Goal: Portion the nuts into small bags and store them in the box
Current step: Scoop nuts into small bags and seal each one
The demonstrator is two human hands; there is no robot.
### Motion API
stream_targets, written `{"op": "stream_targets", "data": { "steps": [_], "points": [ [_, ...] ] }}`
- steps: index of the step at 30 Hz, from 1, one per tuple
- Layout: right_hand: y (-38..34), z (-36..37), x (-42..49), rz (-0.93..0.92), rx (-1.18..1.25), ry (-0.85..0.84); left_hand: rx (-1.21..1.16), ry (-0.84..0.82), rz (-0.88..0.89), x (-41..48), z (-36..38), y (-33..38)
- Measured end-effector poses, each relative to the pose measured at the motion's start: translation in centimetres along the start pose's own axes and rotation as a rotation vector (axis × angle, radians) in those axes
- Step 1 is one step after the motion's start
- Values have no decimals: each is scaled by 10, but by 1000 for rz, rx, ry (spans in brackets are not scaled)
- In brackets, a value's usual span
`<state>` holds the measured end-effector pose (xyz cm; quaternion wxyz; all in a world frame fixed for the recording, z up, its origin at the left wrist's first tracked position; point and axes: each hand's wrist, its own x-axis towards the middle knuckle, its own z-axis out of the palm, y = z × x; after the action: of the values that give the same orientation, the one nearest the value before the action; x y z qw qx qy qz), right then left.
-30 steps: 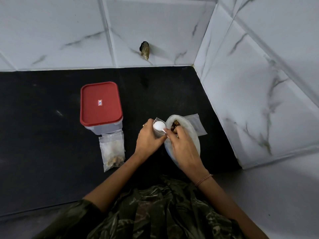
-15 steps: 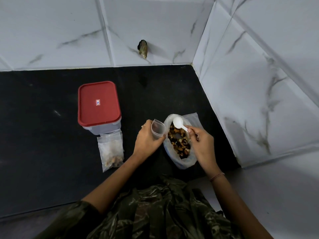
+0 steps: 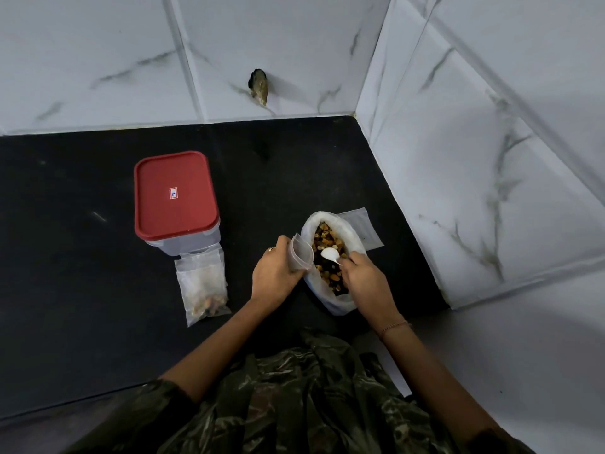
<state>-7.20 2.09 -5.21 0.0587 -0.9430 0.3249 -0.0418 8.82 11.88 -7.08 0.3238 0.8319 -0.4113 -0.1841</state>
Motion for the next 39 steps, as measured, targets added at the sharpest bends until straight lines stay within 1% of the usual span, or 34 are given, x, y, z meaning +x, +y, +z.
{"op": "stream_targets", "data": {
  "steps": [2,4,6,7,14,17,20,22,24,26,27,29,31,35,39],
  "points": [
    [1,-2,9,48,70,10,-4,-13,-1,-1,1,-2],
    [1,-8,16,101,162,76,-16,-13,4,-1,2,-3],
    [5,-13,23,113,198,144,-42,-16,1,-1,2,-4],
    [8,-15,27,109,195,149,-53,-19,1,-1,3,-4],
    [4,-13,48,66,87,-15,-62,-11,12,-1,8,-7],
    [3,-18,45,133,128,-68,-34,-6,11,0,10,-6],
    [5,-21,43,244,199,-143,-30,2,7,0,12,-6],
    [10,-24,48,335,310,-244,-33,1,3,0,13,-5],
    [15,-29,52,452,524,-353,-30,-15,6,0,13,-4],
    [15,-33,52,601,762,-403,-29,-29,8,0,13,-2],
    [15,-32,50,670,846,-407,-33,-36,6,1,13,-2],
    [13,-31,46,753,922,-401,-43,-47,-5,2,13,-2],
    [13,-29,43,770,934,-365,-51,-44,-11,1,13,-4],
    [17,-29,38,735,881,-222,-72,3,2,-2,12,-4],
    [24,-32,32,795,985,-192,-59,68,-2,-3,8,-5]
  ]
}}
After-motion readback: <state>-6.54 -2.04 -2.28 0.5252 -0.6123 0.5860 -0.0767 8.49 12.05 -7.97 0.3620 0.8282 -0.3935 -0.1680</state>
